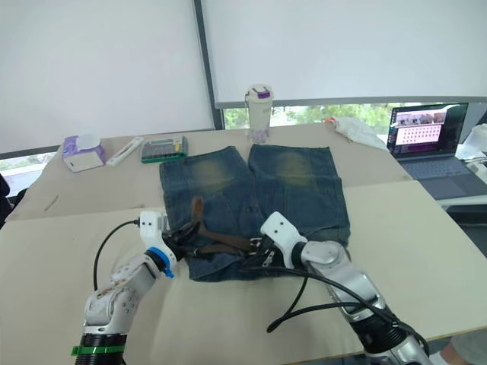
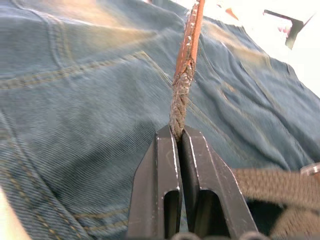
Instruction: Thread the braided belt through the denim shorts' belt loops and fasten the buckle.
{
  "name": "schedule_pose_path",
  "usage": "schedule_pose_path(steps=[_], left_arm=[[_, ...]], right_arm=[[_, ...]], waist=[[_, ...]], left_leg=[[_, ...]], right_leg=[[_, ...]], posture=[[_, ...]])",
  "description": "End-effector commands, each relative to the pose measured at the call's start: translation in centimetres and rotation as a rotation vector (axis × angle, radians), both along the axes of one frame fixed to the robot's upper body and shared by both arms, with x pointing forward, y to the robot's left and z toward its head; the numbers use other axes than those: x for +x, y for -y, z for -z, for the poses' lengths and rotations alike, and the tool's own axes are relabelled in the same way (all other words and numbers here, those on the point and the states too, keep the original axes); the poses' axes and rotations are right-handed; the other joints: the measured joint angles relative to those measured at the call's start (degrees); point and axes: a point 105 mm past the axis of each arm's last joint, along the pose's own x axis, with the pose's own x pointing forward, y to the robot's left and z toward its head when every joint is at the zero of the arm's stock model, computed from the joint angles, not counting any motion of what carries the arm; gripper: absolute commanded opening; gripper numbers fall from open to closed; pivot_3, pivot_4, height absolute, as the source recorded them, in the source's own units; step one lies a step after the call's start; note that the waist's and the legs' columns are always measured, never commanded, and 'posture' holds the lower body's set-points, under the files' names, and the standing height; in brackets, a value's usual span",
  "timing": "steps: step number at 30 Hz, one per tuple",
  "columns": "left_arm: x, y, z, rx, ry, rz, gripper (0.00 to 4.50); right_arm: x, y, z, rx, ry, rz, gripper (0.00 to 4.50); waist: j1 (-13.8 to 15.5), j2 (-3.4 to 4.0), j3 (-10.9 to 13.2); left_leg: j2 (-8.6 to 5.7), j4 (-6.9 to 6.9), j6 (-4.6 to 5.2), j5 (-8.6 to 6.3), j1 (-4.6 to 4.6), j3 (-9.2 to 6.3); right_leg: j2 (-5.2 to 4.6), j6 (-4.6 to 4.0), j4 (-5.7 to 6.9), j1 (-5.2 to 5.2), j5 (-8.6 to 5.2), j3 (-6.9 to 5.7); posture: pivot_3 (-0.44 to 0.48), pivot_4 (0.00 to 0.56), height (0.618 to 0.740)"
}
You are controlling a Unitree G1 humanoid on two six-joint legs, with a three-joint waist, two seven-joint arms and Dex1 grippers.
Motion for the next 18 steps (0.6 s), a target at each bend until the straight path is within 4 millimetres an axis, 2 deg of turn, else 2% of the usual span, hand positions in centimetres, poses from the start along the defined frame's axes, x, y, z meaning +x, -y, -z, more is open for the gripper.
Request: schedule_pose_path(steps=[1,6,10,18], left_arm=[[0.3,-3.0,-0.8,0.004,0.022,-0.121,0.0],[0.2,-2.7,-1.1,-0.004,0.03,-0.113,0.0],[0.3,-1.2,-2.3,-0.029,0.069,-0.052,0.0],[0.7,3.6,-7.5,-0.161,0.174,0.147,0.0]], right_arm=[[0.0,1.1,1.8,-0.048,-0.049,0.036,0.03],[-0.3,0.9,2.4,-0.058,-0.066,0.014,0.03],[-0.6,0.8,3.3,-0.08,-0.095,-0.001,0.03],[-0.9,1.0,4.7,-0.135,-0.123,-0.023,0.03]], waist=[[-0.1,0.0,0.0],[-0.3,0.0,0.0],[-0.3,0.0,0.0],[-0.2,-0.17,-0.2]], left_leg=[[0.0,0.0,-0.01,0.0,0.01,0.0],[0.01,-0.01,-0.03,-0.01,0.01,-0.01],[0.01,-0.01,-0.03,-0.01,0.04,-0.01],[-0.01,-0.01,-0.03,-0.02,0.15,-0.01]], right_leg=[[0.01,0.0,0.0,0.0,0.0,0.0],[0.02,0.0,0.0,0.01,0.0,0.0],[0.02,0.0,0.0,0.02,0.0,0.01],[0.0,0.0,-0.03,0.17,0.0,0.0]], posture=[[0.0,0.15,0.74],[0.0,0.15,0.74],[0.0,0.15,0.74],[0.0,0.15,0.74]])
